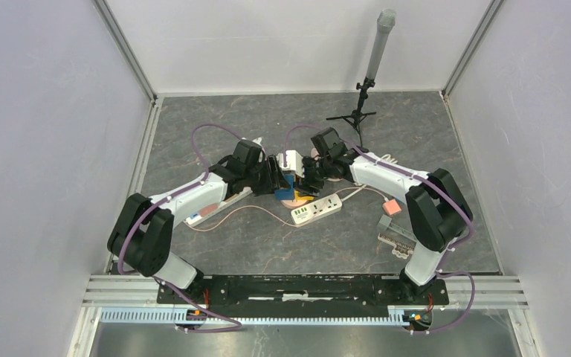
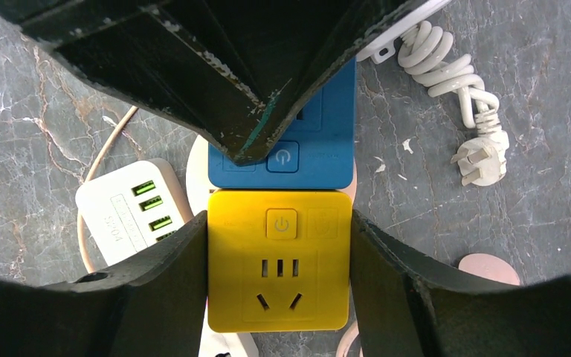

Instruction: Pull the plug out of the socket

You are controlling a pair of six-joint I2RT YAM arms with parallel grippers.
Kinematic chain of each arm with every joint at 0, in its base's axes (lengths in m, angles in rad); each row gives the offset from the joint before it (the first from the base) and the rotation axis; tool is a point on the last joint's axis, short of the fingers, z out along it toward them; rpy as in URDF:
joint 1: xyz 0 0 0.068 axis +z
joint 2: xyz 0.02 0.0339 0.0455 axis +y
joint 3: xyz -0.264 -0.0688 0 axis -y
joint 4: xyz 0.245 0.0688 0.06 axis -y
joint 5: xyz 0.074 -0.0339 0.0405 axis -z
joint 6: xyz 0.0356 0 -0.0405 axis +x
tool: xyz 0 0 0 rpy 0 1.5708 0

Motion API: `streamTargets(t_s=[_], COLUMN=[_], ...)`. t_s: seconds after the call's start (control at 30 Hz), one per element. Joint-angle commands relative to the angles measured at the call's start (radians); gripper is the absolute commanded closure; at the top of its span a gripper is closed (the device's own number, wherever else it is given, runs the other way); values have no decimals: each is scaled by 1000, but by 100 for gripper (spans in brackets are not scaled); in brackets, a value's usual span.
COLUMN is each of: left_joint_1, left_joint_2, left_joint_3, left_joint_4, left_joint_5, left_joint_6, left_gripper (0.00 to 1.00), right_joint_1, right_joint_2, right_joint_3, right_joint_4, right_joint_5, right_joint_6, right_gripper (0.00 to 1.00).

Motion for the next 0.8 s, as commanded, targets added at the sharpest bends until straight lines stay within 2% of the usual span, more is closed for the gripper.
streamTargets(t_s=[0.0, 0.2, 0.3, 0.43, 0.5, 0.67, 0.77], left_joint_1=[-4, -6, -6, -6, -7, -10, -9], left_joint_2=[77, 74, 75, 75, 77, 84, 86], left_joint_3=[-54, -60, -62, -62, -63, -68, -71], left_joint_4=[-119, -119, -119, -118, -119, -119, -119], left_joint_5=[-105, -111, -112, -115, -118, -123, -125], left_joint_6=[49, 49, 49, 49, 51, 52, 51], left_gripper=[47, 48, 48, 48, 48, 49, 49], right_joint_1=[61, -23, -3, 50, 47, -11, -13], right_joint_2=[-88, -44, -37, -44, -55, -54, -55], right_joint_3=[36, 111, 91, 71, 63, 103, 95], right_joint_4=[76, 93, 104, 39, 38, 63, 77], right_joint_5=[-111, -310, -299, -175, -162, -292, -301], right_joint_6=[19, 177, 164, 58, 51, 145, 155], right_gripper=[100, 100, 100, 100, 100, 100, 100])
